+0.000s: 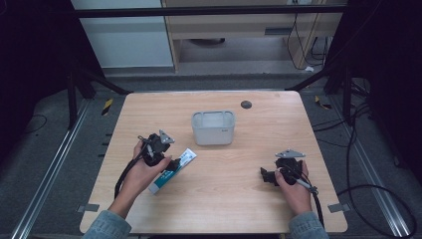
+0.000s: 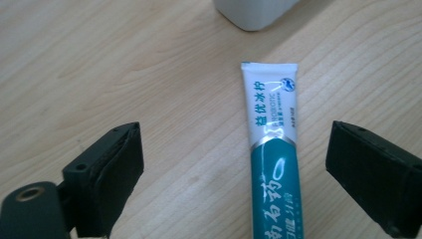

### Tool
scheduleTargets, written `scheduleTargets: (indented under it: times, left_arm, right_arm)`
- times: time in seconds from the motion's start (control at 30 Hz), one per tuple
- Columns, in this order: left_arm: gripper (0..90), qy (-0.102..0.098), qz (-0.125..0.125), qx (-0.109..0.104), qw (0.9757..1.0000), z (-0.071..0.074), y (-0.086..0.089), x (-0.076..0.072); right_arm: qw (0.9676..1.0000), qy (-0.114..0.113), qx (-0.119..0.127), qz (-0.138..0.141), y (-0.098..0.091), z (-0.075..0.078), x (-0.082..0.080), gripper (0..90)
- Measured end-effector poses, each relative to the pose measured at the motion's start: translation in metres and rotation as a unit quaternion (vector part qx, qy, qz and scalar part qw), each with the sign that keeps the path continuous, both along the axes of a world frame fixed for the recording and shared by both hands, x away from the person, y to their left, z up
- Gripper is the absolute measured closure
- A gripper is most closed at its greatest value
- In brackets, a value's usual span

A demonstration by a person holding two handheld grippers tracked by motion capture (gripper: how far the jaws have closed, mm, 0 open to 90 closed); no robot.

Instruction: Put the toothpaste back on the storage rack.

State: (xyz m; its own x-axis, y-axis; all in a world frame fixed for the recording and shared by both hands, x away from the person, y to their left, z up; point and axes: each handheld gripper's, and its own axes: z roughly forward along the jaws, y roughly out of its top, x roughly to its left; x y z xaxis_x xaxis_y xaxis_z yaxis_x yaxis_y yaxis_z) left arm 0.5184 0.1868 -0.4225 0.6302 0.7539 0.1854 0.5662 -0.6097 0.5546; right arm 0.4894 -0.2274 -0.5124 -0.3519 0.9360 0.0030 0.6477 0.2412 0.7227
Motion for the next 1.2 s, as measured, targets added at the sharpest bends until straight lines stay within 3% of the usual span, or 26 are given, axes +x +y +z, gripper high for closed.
scheduleTargets:
  times: [0.17,0.37,0.4,0.57,0.77,0.8,0.97,1.03,1.1,1.2]
  left_arm:
    - [8.9,0.051,-0.002,0.002,0.9987,0.006,-0.001,0.008]
    - [12.0,0.077,-0.006,0.01,0.997,0.009,-0.003,0.01]
    - [12.1,0.085,-0.014,0.019,0.9961,0.008,-0.006,0.011]
    - [17.0,0.116,-0.016,0.02,0.993,0.006,-0.008,0.017]
    - [27.0,0.134,-0.032,0.039,0.9897,-0.003,-0.018,0.019]
    - [28.3,0.144,-0.038,0.051,0.9876,-0.009,-0.022,0.02]
    - [31.4,0.159,-0.031,0.07,0.9844,-0.023,-0.027,0.026]
    - [31.6,0.162,-0.027,0.072,0.9838,-0.025,-0.027,0.028]
    - [34.3,0.165,-0.019,0.061,0.9843,-0.029,-0.024,0.03]
    - [37.8,0.174,-0.016,0.06,0.9828,-0.034,-0.021,0.033]
  right_arm:
    - [1.0,0.0,-0.001,0.001,0.0,0.0,0.0,0.4]
    - [1.0,-0.001,-0.002,0.006,-0.001,0.0,0.001,0.4]
    - [0.9999,-0.004,-0.006,0.008,-0.001,-0.001,0.001,0.4]
    - [1.0,-0.002,-0.004,0.007,-0.001,0.0,0.001,0.4]
    - [1.0,-0.002,-0.005,0.008,-0.001,0.0,0.001,0.4]
    - [1.0,-0.002,-0.004,0.008,-0.001,0.0,0.001,0.4]
    - [1.0,-0.002,-0.003,0.007,-0.001,0.0,0.001,0.4]
    - [1.0,-0.002,-0.003,0.007,-0.001,0.0,0.001,0.4]
    - [1.0,-0.002,-0.003,0.007,-0.001,0.0,0.001,0.4]
    - [1.0,-0.002,-0.003,0.007,-0.001,0.0,0.001,0.4]
